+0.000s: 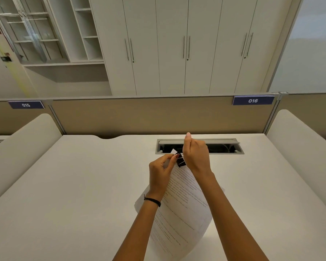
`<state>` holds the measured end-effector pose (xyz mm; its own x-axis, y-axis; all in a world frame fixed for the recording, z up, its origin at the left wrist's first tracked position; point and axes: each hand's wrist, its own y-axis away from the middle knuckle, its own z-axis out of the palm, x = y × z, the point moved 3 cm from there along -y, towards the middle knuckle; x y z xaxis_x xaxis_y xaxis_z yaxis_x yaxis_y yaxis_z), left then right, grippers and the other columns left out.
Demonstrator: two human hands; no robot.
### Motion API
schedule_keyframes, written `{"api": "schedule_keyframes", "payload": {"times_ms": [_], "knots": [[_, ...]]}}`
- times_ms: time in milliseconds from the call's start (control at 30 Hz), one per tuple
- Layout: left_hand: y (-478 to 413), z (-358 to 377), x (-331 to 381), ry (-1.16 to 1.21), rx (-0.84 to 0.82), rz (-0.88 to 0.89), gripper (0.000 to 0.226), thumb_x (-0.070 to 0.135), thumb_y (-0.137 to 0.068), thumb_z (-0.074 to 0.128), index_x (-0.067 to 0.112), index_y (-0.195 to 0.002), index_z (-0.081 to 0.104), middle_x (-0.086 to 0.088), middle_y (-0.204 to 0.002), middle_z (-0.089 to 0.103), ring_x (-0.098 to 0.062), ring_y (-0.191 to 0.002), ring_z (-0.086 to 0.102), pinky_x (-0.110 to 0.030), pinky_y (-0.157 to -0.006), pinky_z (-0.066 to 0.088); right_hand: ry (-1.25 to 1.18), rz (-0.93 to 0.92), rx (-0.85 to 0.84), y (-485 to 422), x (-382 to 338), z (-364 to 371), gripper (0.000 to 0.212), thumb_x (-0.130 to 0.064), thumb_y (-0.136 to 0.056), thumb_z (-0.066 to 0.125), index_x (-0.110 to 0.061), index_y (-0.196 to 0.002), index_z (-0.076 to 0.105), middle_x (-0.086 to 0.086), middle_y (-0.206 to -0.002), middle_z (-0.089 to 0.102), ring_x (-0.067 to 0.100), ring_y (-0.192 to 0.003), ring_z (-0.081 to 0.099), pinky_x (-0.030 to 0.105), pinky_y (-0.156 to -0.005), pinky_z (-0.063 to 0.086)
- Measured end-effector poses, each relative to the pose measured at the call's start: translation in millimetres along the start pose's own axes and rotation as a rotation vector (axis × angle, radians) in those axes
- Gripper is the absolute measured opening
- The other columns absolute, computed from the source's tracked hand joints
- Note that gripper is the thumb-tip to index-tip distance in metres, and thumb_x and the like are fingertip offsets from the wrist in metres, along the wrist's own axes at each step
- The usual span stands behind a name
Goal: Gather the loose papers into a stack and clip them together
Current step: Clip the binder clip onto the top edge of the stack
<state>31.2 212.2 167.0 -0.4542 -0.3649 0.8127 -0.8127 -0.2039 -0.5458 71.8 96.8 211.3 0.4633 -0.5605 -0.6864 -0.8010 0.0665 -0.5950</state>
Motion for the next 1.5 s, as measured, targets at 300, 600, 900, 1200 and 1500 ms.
{"api": "schedule_keyframes", "payload": {"times_ms": [300, 600, 900, 1200, 1500], "knots": [[-2.7, 0.8, -0.6, -0.003, -0.013, -0.008, 0.015, 0.019, -0.085, 0.060, 0.009, -0.092, 0.069, 0.005, -0.081, 0.066, 0.011, -0.078, 0.061, -0.004, -0.070, 0.049, 0.019, -0.071, 0.013, -4.0, -0.7, -5.8, 0.044, -0.025, -0.091, 0.034, -0.017, -0.047, 0.036, -0.013, -0.042, 0.033, 0.005, -0.036, 0.034, 0.011, -0.039, 0.030], [-2.9, 2.9, 2.2, 0.033, -0.025, 0.022, 0.037, 0.048, -0.083, 0.055, 0.016, -0.098, 0.066, 0.006, -0.087, 0.065, 0.016, -0.080, 0.060, -0.003, -0.071, 0.049, 0.053, -0.144, 0.021, -10.4, -2.3, -13.7, 0.048, -0.022, -0.093, 0.036, -0.015, -0.045, 0.039, -0.012, -0.039, 0.032, 0.004, -0.032, 0.033, 0.009, -0.037, 0.028], [-5.7, -4.6, 3.8, 0.020, -0.047, 0.038, 0.022, 0.024, -0.086, 0.058, 0.028, -0.107, 0.058, 0.020, -0.094, 0.061, 0.006, -0.081, 0.064, -0.007, -0.070, 0.052, 0.123, -0.225, 0.033, -24.6, -0.2, -32.4, 0.058, -0.030, -0.093, 0.028, -0.010, -0.041, 0.040, 0.003, -0.036, 0.039, 0.018, -0.028, 0.037, 0.021, -0.033, 0.031], [-9.6, -3.6, 7.3, -0.008, -0.074, 0.086, 0.017, 0.035, -0.084, 0.055, 0.026, -0.097, 0.061, 0.019, -0.083, 0.062, 0.011, -0.078, 0.062, -0.006, -0.064, 0.051, 0.244, -0.427, 0.034, -24.6, -9.6, -29.1, 0.055, -0.022, -0.094, 0.034, -0.007, -0.043, 0.047, -0.003, -0.037, 0.035, 0.007, -0.028, 0.026, 0.004, -0.039, 0.017], [-9.1, -6.7, 15.7, 0.063, -0.058, 0.143, 0.048, 0.064, -0.080, 0.043, 0.021, -0.094, 0.062, 0.007, -0.083, 0.064, 0.013, -0.078, 0.061, -0.004, -0.066, 0.050, 0.218, -0.512, 0.071, -24.8, -12.1, -30.4, 0.064, -0.030, -0.098, 0.022, -0.006, -0.044, 0.047, 0.004, -0.034, 0.043, 0.010, -0.025, 0.033, 0.004, -0.039, 0.020]]}}
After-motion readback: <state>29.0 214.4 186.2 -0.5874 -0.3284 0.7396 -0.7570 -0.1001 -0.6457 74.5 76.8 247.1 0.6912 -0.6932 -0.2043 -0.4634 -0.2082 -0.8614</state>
